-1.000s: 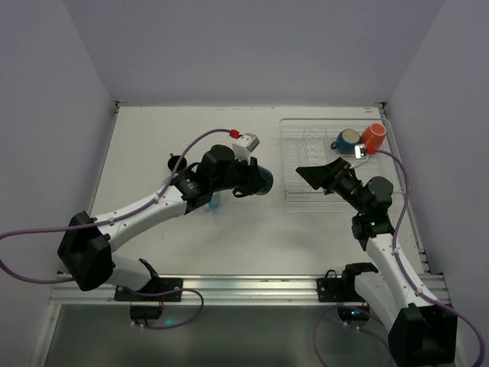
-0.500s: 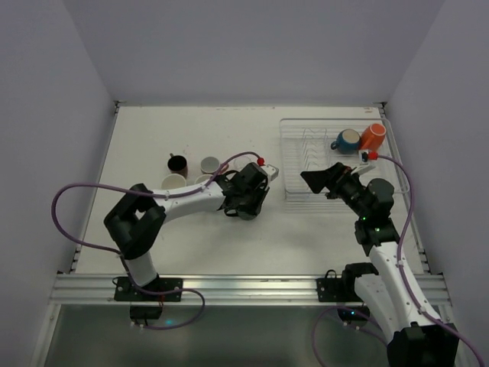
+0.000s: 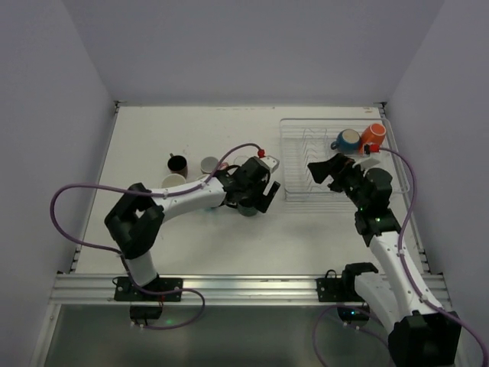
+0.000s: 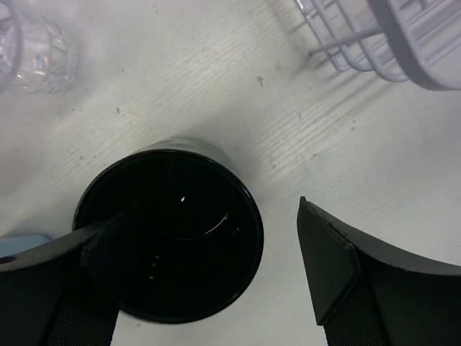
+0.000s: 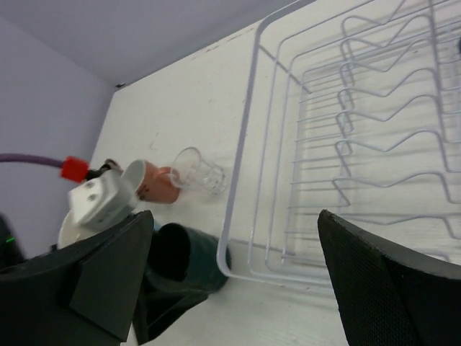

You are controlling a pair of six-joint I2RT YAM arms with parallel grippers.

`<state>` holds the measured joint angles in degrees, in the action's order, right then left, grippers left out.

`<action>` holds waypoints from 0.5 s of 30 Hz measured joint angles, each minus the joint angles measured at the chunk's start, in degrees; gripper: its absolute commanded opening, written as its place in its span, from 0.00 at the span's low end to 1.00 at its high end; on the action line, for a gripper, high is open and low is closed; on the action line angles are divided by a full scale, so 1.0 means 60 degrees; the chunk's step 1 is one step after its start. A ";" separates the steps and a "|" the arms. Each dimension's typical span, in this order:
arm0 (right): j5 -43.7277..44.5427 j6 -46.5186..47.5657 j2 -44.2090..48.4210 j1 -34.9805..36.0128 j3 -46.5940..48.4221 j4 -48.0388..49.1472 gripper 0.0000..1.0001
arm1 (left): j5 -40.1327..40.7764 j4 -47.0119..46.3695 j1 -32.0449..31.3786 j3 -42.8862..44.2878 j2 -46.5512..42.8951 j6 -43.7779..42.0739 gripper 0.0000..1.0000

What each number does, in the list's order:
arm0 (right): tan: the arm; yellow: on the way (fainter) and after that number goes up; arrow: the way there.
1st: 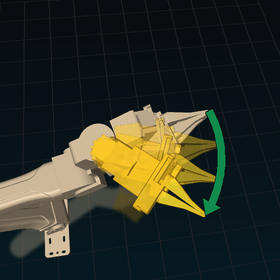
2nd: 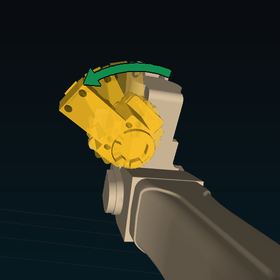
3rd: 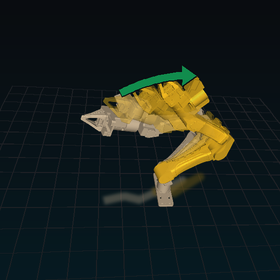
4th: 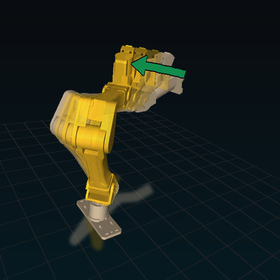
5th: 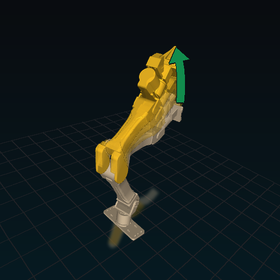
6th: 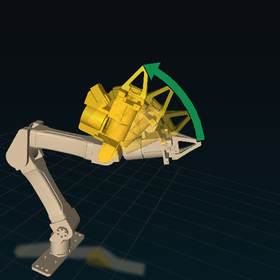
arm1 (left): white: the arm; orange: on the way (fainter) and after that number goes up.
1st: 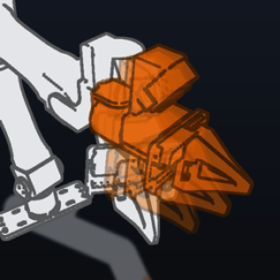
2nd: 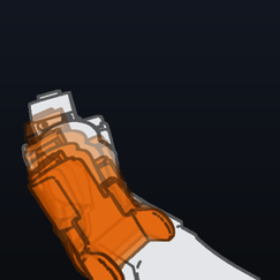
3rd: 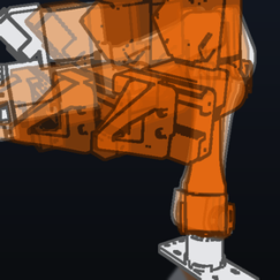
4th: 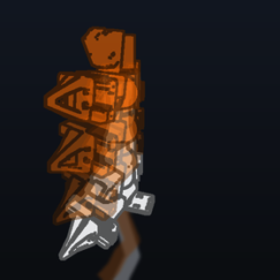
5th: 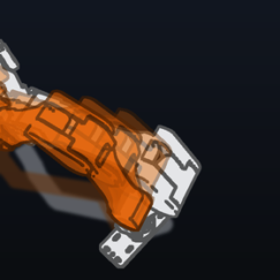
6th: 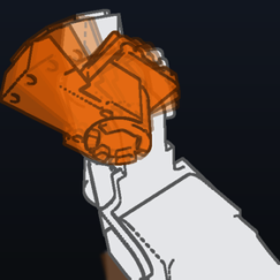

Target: Unload the cups from the dish rack

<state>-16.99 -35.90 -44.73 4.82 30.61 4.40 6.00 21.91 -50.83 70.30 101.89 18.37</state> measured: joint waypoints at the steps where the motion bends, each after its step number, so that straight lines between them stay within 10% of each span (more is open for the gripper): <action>1: 0.0226 0.0113 -0.0270 0.0000 0.0164 -0.0066 0.96 | 0.0058 0.0029 0.0000 0.0000 -0.0157 0.0004 0.96; 15: 0.3198 0.1690 -0.4750 -0.1876 0.4033 -0.1257 0.95 | -0.0641 -0.1064 0.0000 -0.0739 -0.5832 -0.0259 1.00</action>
<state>2.20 -25.76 -73.23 -6.44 54.81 -3.14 2.15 15.53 -50.83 65.87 66.89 16.82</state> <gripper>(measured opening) 0.949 0.997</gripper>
